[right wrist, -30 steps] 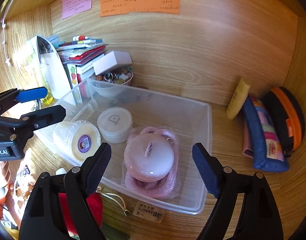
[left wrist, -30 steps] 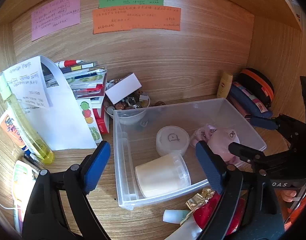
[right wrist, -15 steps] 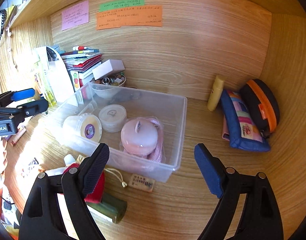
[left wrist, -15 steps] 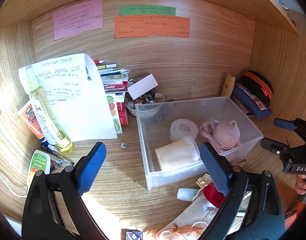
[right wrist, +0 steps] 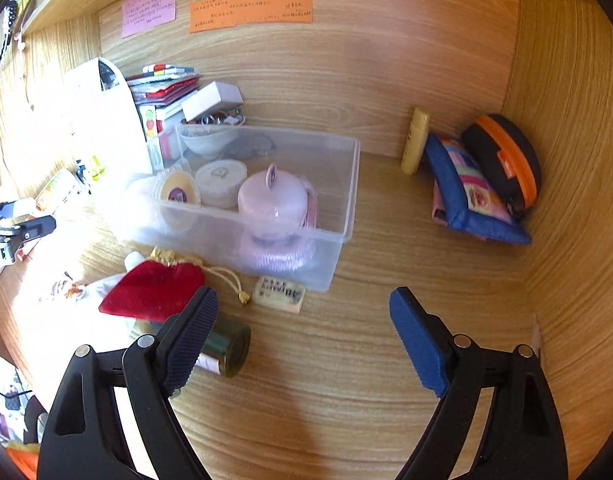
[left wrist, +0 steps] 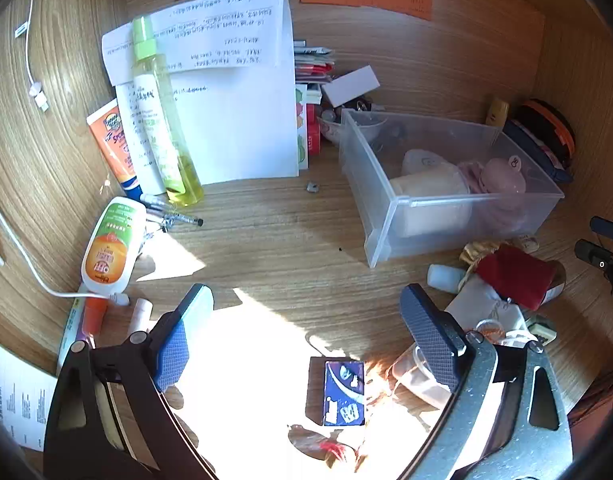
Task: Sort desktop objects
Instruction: 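Move both tools back toward the blue Max box and green bottle, then grasp the blue Max box with left tool while right grasps green glass bottle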
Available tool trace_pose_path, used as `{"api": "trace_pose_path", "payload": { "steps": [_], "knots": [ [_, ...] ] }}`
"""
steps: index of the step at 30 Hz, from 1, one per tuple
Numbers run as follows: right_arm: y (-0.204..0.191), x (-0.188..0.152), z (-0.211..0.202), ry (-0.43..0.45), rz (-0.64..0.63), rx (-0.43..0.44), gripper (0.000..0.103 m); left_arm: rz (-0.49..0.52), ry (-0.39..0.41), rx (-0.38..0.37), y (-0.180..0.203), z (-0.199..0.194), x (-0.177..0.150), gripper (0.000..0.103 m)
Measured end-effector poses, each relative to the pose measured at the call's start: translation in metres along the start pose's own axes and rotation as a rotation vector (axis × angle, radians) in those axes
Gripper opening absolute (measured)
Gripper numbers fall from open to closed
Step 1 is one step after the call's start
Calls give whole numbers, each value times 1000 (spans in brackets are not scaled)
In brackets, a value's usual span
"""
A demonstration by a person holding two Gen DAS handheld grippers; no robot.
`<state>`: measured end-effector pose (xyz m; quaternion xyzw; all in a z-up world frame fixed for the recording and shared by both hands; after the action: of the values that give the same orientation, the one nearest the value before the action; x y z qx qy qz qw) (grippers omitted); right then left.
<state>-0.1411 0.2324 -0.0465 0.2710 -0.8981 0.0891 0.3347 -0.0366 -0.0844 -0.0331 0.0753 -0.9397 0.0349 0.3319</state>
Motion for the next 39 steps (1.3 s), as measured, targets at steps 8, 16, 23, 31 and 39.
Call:
{"api": "trace_pose_path", "payload": {
  "steps": [8,16,23,31,39],
  "knots": [
    [-25,-28,8,-48,-8,55,86,4,-47,13,-8,2,-29,96],
    [-47,-31,26,-95,-17,101,86,19,-99,8,-12,11,-46,96],
    [-49,-20,35,-130,18,159,86,23,-119,-11,-10,19,-48,96],
    [-49,-12,33,-138,33,165,85,15,-114,-16,-6,27,-43,95],
    [-51,-14,36,-153,27,174,72,41,-111,-33,3,28,-45,73]
  ]
}}
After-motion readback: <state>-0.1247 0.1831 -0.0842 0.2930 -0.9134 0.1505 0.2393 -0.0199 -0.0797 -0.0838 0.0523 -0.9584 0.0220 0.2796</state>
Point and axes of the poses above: each gripper's, at about its wrist camera, not at the fingertips, and z roughly the way its jaws point, y to its right, x to its top, the point moved 1 cm from there along z, roughly the way its jaws point, and after that the axes turned 5 degrees about -y, right-handed, at the moved point
